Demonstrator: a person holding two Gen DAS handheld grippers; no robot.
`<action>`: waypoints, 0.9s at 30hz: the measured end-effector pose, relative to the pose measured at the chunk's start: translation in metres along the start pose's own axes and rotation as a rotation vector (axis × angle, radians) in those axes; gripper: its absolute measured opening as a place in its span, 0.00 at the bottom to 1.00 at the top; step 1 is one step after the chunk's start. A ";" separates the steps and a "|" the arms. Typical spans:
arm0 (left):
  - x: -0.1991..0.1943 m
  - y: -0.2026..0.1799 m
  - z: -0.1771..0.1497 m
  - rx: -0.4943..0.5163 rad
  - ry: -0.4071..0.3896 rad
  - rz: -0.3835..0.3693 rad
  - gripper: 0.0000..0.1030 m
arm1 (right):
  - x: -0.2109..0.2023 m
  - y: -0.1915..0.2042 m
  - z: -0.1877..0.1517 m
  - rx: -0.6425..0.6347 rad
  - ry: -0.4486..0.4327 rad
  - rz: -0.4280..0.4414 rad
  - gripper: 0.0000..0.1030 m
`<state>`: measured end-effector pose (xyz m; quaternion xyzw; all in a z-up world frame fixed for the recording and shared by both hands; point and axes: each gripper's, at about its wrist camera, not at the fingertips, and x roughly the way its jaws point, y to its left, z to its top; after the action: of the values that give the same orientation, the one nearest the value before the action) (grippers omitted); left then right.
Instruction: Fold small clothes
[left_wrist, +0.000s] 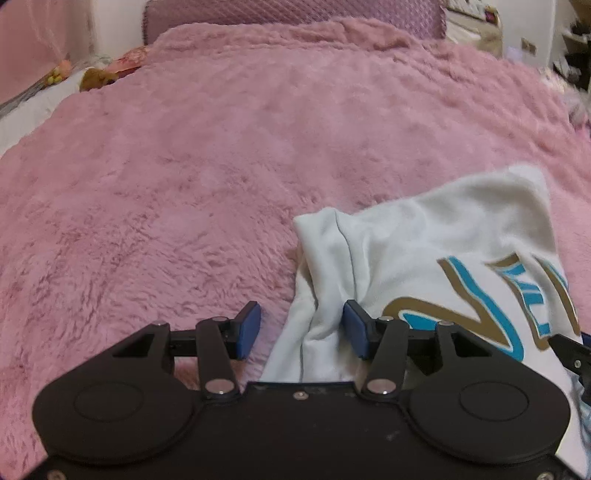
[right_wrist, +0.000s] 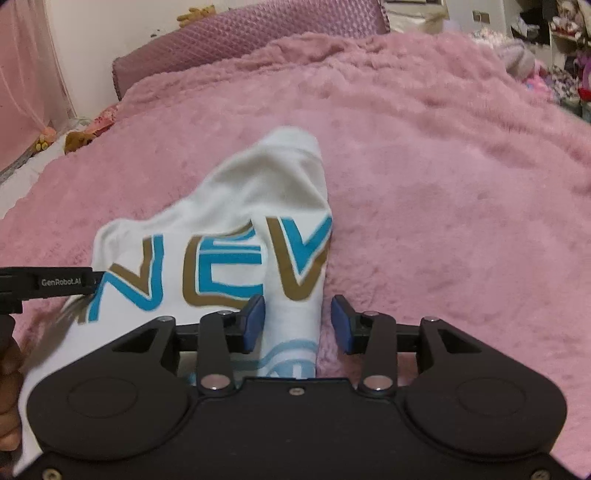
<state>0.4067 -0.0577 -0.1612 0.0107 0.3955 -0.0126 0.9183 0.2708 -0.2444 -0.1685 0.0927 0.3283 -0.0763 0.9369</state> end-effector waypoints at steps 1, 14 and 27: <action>-0.005 0.002 0.004 -0.005 -0.012 -0.001 0.51 | -0.004 0.001 0.006 -0.007 -0.013 0.006 0.35; 0.043 0.016 0.027 -0.085 -0.029 -0.045 0.55 | 0.080 -0.011 0.059 0.047 0.002 -0.035 0.35; 0.012 0.026 0.019 -0.055 -0.057 -0.050 0.57 | 0.038 -0.007 0.088 0.038 -0.046 -0.047 0.35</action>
<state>0.4296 -0.0321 -0.1571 -0.0248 0.3695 -0.0248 0.9286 0.3515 -0.2741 -0.1259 0.1008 0.3072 -0.1066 0.9403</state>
